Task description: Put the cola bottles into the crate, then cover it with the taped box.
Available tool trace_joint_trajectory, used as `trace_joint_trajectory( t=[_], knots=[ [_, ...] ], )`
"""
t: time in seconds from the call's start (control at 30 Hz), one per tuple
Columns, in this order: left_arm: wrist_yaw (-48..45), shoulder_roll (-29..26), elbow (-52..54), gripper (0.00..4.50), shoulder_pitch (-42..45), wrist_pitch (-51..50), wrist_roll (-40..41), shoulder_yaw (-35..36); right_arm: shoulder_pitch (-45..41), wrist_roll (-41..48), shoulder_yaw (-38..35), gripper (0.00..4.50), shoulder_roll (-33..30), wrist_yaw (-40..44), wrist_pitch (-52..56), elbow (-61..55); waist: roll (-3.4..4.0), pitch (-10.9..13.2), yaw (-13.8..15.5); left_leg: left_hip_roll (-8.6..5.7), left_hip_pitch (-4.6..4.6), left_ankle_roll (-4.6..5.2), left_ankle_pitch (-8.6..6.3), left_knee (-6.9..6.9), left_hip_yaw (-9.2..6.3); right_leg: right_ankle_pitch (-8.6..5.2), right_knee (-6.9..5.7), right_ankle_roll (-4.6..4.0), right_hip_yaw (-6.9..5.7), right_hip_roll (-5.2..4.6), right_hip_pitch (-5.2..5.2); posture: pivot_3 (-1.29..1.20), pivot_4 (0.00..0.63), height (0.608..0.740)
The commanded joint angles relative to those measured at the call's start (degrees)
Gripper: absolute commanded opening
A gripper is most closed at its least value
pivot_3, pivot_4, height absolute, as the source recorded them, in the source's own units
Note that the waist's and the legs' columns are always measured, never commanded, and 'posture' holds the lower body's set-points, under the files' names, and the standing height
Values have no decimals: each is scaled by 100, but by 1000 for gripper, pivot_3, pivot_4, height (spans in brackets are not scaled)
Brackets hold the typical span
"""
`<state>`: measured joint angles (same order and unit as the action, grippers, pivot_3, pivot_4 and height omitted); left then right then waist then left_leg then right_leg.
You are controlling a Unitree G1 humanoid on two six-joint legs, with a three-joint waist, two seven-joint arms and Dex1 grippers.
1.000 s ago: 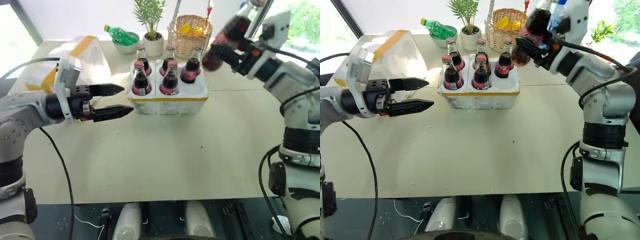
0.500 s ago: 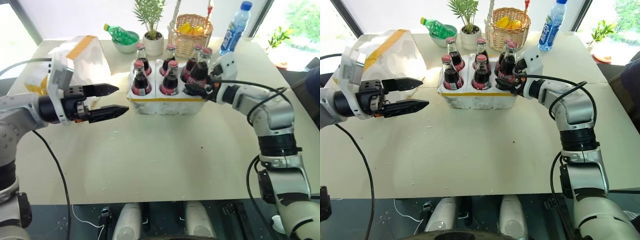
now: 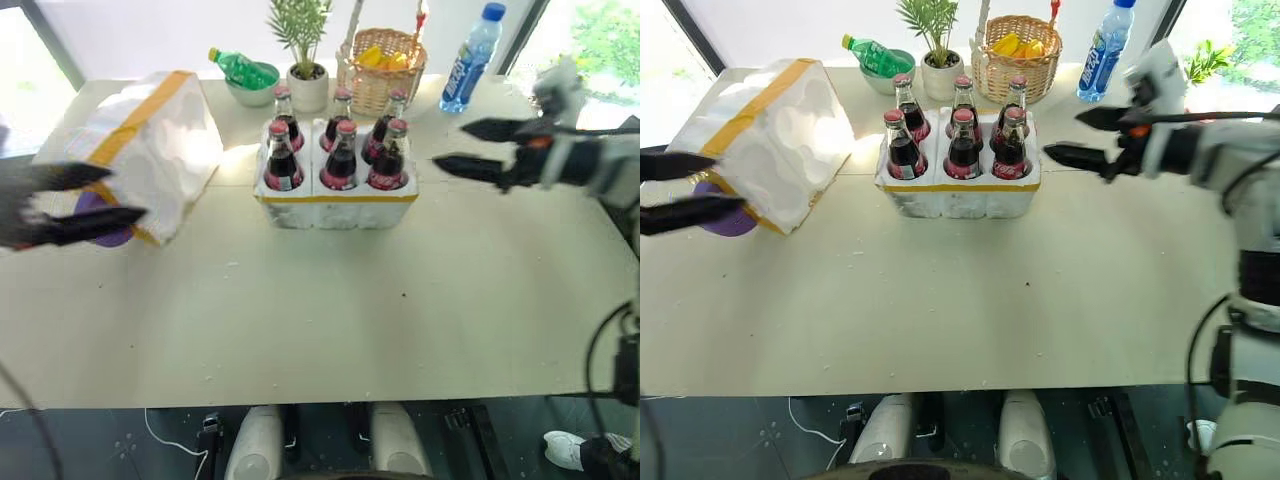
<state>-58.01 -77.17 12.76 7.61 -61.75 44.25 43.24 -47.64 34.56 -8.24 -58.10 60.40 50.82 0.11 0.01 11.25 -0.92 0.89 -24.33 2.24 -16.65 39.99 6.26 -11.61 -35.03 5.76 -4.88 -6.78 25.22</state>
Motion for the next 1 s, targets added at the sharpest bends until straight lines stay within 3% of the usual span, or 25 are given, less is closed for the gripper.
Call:
trace_joint_trajectory(
  t=[0.03, 0.23, 0.43, 0.73, 0.83, 1.0],
  knots=[
    [59, -417, -807, 4500, -404, 3, -965, 111, -65, 325, -193, 4473, -277, 649, -70, -191, 2, -2, -17, 2, 6, -1, 0, -5, 3, -2, -4, -4, 0, 0, -1, 0, 150, 740],
    [683, -407, -1883, 4500, 717, 368, -1422, -1866, -138, 591, -173, 4473, 60, 589, 15, -455, 2, -2, 22, 11, 3, -15, 5, -11, 2, -6, -21, -19, 1, -2, 16, 0, 150, 740],
    [576, 343, -3086, 4500, 2466, 896, -2280, -3778, -115, 703, -160, 4473, 341, 311, 120, -672, -6, -3, 65, 1, -15, -21, 11, -7, 10, -3, -26, -18, -1, -4, 22, 0, 150, 740],
    [147, 1067, -4275, 4500, 3756, 1351, -2977, -4639, 176, 916, -383, 4473, 376, -97, 299, -943, -24, -3, 28, 3, -17, -12, 9, -2, 23, -4, -25, -15, -3, 5, 20, 0, 150, 740],
    [11, 1211, -4547, 3641, 3893, 1463, -3138, -4736, 229, 968, -437, 4500, 361, -194, 342, -990, -24, -3, 28, 3, -16, -11, 9, 2, 24, -4, -25, -15, -2, 3, 20, 0, 150, 740],
    [-122, 1221, -4619, 1053, 3967, 1545, -3320, -4676, 222, 1026, -449, 4500, 274, -255, 405, -976, -26, -4, 32, 6, -16, -10, 9, 6, 14, -4, -27, -15, -2, 1, 20, 0, 150, 740]
  ],
)
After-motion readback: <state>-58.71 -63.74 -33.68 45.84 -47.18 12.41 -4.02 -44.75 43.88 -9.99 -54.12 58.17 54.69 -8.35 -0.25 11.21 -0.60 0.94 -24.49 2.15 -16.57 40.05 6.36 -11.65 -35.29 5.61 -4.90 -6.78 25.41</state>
